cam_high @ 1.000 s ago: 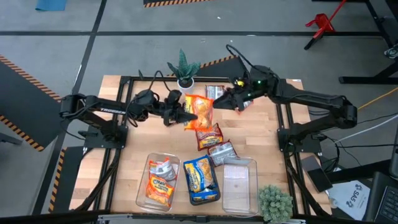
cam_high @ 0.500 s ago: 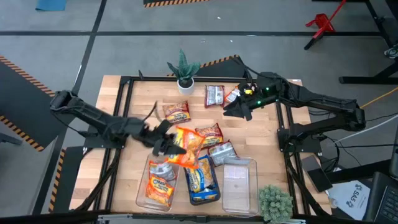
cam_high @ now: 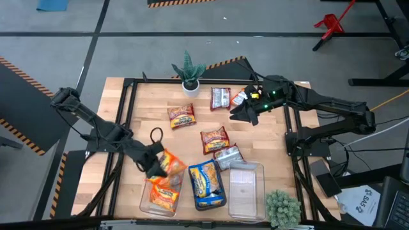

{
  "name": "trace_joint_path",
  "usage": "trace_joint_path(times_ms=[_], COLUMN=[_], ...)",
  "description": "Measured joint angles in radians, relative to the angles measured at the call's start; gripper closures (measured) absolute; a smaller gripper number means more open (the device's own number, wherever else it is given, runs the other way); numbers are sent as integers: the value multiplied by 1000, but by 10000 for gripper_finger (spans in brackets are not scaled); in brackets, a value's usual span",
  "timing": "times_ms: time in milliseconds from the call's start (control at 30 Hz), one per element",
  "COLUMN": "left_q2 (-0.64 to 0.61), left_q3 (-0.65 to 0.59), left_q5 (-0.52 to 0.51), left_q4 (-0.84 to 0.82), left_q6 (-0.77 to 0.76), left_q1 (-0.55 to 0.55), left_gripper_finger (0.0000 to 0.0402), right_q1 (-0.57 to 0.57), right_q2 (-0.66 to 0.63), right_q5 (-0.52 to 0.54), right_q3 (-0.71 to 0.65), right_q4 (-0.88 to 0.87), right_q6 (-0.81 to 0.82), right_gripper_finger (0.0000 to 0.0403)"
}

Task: Sort Maruchan noodles
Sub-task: Put the orange noodle pack into the left transparent bin

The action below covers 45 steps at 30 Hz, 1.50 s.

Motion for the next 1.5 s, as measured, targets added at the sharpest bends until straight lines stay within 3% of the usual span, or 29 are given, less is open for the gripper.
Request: trace_joint_path(times_ms=[100,300,567,733,1233,1500], left_q2=[-21,-23,70,139,272,272], left_q3=[0,0,0,0,0,17], left_q5=[115,345,657,793,853,840], left_q4=[-87,-106,-109,-138,-134,-137], left_q6=[26,133,385,549,858,897], left_q1=[28,155,328,387,444,443], left_gripper_finger=[288,288,288,288,285,261], right_q1=[0,0,0,0,0,0], right_q2=[0,0,1,1,1,1], right_q5=[8,38,63,74,115,115], right_q3=[0,0,0,0,0,0], right_q4=[-1,-3,-6,-6,-7,-7], right_q6=[0,0,0,0,-5,-7], right_gripper_finger=[175,175,175,175,175,175])
